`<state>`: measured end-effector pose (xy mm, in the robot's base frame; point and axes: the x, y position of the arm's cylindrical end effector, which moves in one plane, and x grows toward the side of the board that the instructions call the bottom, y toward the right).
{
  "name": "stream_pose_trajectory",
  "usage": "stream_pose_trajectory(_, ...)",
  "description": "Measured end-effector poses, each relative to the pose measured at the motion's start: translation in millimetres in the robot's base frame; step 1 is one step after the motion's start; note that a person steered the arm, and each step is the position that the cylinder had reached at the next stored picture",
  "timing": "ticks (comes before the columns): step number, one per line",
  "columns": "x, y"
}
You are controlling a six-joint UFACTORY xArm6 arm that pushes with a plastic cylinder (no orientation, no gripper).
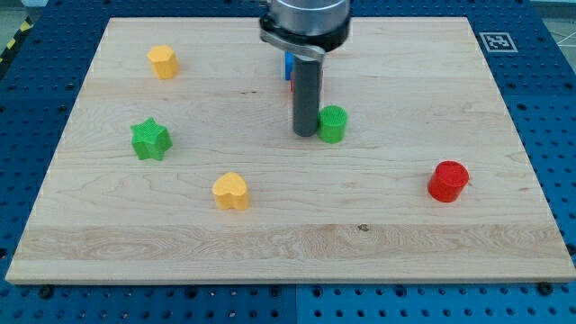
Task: Nudge the red star up a bit
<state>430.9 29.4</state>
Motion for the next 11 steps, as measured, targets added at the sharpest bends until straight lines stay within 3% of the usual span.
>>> stream_pose_trajectory(3,-34.8,14.6)
stream_pose_trajectory(11,-54.0,-15.2)
